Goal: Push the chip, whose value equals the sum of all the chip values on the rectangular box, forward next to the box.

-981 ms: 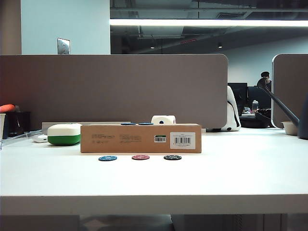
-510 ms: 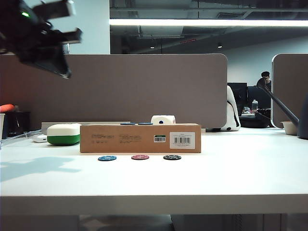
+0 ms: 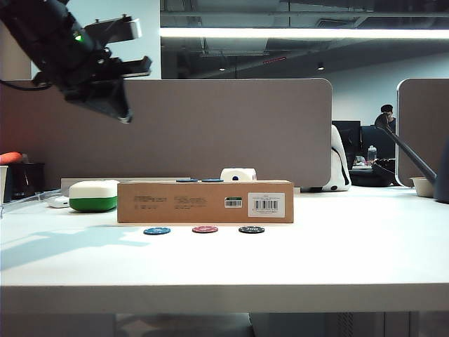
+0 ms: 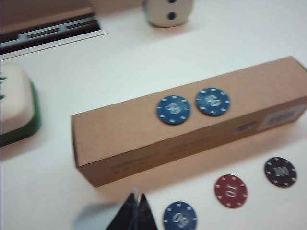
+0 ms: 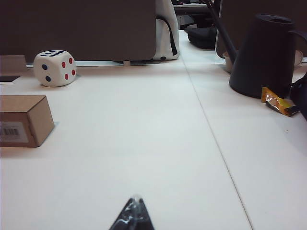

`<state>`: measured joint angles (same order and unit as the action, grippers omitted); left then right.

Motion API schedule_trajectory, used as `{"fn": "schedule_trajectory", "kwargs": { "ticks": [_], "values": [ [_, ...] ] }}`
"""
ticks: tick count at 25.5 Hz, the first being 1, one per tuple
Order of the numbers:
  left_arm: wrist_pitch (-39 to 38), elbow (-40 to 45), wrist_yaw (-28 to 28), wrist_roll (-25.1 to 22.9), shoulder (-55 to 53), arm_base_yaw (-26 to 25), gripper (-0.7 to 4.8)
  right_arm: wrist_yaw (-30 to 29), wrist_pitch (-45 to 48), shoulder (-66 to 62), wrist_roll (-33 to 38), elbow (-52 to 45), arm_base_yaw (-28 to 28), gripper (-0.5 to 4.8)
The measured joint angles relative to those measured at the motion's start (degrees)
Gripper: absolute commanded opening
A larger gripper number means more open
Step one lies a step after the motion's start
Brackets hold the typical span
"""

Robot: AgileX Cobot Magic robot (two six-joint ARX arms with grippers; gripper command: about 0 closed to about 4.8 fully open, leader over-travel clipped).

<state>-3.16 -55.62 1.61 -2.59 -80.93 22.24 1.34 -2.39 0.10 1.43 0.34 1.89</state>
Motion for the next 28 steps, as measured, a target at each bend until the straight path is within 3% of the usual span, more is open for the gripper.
{"fn": "schedule_trajectory", "kwargs": {
  "ticks": [8,22,25,28],
  "values": [
    [0.0,0.0,-0.1,0.0,0.0,10.4,-0.05,0.0,0.0,0.0,0.0,0.0,0.0,-0.04],
    [-0.1,0.0,-0.1,0.0,0.0,10.5,-0.05,0.3,0.0,0.0,-0.6,0.0,0.0,-0.04],
    [0.0,0.0,-0.1,0.0,0.0,10.5,-0.05,5.1,0.0,0.0,-3.5,0.0,-0.1,-0.04],
    [0.0,0.0,-0.1,0.0,0.0,10.5,-0.05,5.2,0.0,0.0,-3.7,0.0,0.0,-0.04]
  ]
}}
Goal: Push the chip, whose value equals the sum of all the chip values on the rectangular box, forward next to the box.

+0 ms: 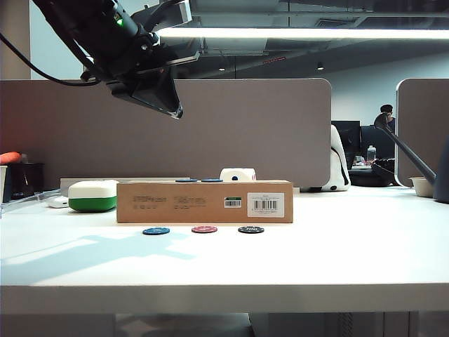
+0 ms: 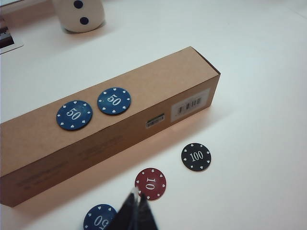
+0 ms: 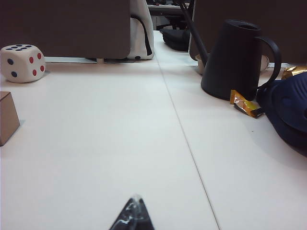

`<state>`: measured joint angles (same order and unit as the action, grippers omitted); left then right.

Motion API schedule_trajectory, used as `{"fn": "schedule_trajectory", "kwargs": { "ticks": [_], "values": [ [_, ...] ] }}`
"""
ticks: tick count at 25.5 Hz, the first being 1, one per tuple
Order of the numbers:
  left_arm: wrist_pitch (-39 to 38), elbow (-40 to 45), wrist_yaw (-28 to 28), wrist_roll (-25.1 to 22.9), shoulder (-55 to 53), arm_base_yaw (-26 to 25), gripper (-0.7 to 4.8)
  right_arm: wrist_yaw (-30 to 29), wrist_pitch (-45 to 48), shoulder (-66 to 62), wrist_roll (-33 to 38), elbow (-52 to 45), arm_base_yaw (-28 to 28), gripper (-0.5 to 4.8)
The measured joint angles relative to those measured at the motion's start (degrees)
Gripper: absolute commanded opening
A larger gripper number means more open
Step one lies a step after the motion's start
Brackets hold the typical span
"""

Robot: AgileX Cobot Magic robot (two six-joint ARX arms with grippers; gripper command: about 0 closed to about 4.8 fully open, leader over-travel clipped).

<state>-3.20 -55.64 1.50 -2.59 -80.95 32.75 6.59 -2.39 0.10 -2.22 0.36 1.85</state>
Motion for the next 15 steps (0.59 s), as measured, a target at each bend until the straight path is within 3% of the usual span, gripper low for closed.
{"fn": "schedule_trajectory", "kwargs": {
  "ticks": [4,9,11,15],
  "values": [
    [0.0,0.0,0.0,0.0,0.0,0.0,-0.05,-1.3,0.0,0.0,0.9,0.0,0.0,-0.04],
    [0.0,0.0,0.0,0.0,0.0,0.0,-0.05,-22.2,3.4,0.0,23.9,0.0,0.2,-0.04],
    [0.0,0.0,0.0,0.0,0.0,0.0,-0.05,-25.3,5.6,0.0,29.2,0.0,0.2,-0.05],
    [0.0,0.0,0.0,0.0,0.0,0.0,-0.05,-26.0,6.5,0.0,39.2,0.0,0.2,-0.04]
  ]
}}
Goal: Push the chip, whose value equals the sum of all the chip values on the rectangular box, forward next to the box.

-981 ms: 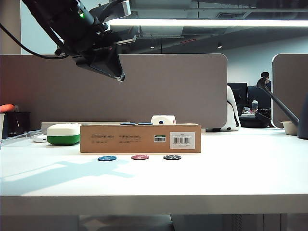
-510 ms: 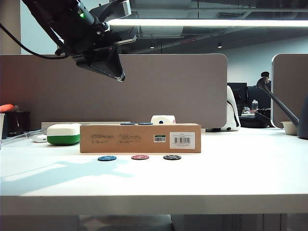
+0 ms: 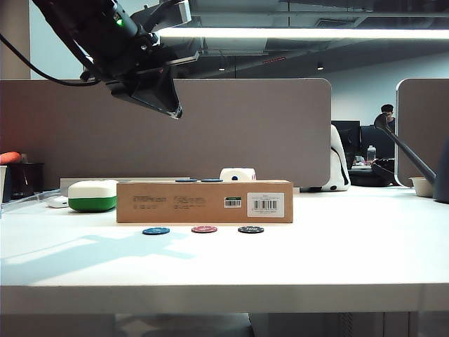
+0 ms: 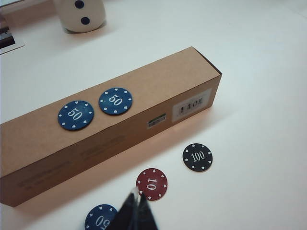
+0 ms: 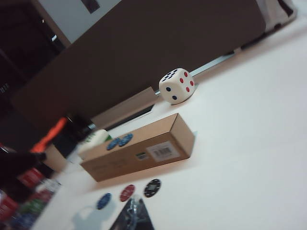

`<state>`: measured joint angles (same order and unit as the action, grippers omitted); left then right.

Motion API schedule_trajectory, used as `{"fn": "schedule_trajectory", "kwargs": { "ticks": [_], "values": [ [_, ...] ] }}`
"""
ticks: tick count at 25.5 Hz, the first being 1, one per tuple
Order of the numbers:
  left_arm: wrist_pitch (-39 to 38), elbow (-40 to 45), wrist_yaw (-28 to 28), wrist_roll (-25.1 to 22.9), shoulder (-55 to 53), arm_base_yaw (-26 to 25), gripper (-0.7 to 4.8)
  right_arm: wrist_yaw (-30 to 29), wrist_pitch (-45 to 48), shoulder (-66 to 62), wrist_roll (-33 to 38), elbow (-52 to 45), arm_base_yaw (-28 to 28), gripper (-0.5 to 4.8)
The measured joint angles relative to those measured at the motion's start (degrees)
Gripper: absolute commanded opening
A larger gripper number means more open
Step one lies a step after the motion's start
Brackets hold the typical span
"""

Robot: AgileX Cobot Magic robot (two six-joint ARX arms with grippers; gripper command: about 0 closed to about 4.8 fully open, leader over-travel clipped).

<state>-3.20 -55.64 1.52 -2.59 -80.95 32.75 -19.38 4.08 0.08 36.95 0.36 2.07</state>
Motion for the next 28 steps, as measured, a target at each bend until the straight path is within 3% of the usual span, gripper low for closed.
{"fn": "schedule_trajectory", "kwargs": {
  "ticks": [4,9,14,17,22,25,28],
  "values": [
    [0.0,0.0,0.0,0.0,0.0,-0.3,-0.05,-0.8,0.9,0.0,5.3,0.0,0.0,-0.05],
    [0.0,0.0,-0.1,0.0,0.0,-2.5,-0.05,-1.0,12.4,-0.2,10.1,0.5,0.0,-0.05],
    [0.0,0.0,0.0,0.0,0.0,-5.1,-0.05,2.4,7.6,-5.3,9.9,13.4,0.0,-0.05],
    [0.0,0.0,0.1,0.0,0.0,-5.0,-0.05,2.6,2.8,-15.9,4.5,20.3,0.0,-0.05],
    [-0.1,0.0,0.0,0.0,0.0,-5.0,-0.05,-3.8,1.0,-40.2,-2.0,31.1,2.8,-0.05],
    [0.0,0.0,0.0,0.0,-0.1,-4.9,-0.05,-4.5,0.8,-56.4,-3.7,35.4,11.0,0.05],
    [0.0,0.0,0.0,0.0,-0.1,-5.0,-0.05,-4.5,1.6,-73.8,-9.6,42.4,19.6,0.85]
  ]
}}
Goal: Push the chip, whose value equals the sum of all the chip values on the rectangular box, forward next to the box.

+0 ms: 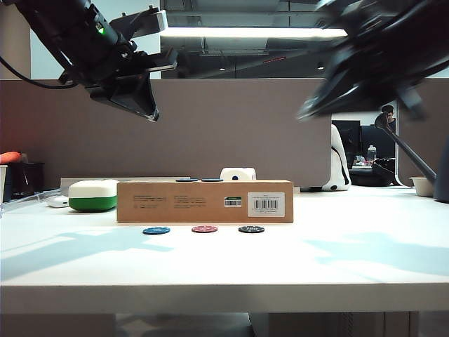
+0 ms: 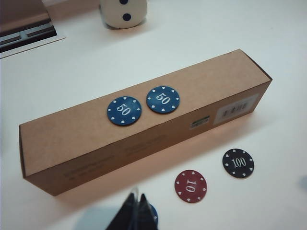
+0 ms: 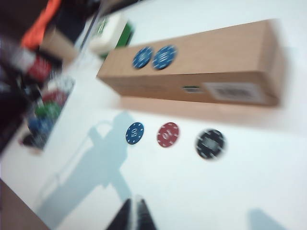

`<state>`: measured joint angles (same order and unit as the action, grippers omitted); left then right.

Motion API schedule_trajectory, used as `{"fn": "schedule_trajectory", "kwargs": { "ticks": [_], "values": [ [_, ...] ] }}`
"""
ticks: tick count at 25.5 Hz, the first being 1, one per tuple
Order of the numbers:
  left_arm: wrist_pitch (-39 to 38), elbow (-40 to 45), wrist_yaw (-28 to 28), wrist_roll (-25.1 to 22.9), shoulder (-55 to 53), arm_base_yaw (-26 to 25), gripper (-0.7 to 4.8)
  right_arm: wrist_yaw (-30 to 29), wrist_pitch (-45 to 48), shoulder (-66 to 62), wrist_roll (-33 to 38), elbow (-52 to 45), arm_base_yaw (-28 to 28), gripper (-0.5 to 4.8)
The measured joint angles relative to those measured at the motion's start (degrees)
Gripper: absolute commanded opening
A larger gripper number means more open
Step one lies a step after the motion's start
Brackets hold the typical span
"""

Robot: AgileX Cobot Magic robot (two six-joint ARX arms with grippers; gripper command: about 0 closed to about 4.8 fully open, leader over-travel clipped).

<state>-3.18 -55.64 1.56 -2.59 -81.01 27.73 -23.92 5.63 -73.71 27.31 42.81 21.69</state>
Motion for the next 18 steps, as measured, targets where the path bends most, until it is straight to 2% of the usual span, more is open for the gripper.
{"fn": "schedule_trajectory", "kwargs": {
  "ticks": [1,2,4,9,18],
  "values": [
    [0.0,0.0,0.0,0.0,0.0,0.1,-0.05,-0.1,0.8,-7.2,-3.8,3.7,3.0,0.51],
    [-0.1,0.0,-0.1,0.0,0.0,0.2,-0.05,-0.3,-0.3,-12.2,-6.3,6.6,5.1,-0.17],
    [0.0,0.0,-0.1,0.0,0.0,0.1,-0.05,1.4,-1.6,-19.6,-8.3,11.7,7.0,-0.05],
    [-0.1,0.0,-0.1,0.0,0.0,0.1,-0.05,8.3,-6.6,-27.2,-9.3,16.1,7.8,-0.05],
    [0.0,0.0,-0.1,0.0,0.0,0.1,-0.05,11.4,-7.3,-31.3,-9.4,16.4,8.3,-0.05]
  ]
}}
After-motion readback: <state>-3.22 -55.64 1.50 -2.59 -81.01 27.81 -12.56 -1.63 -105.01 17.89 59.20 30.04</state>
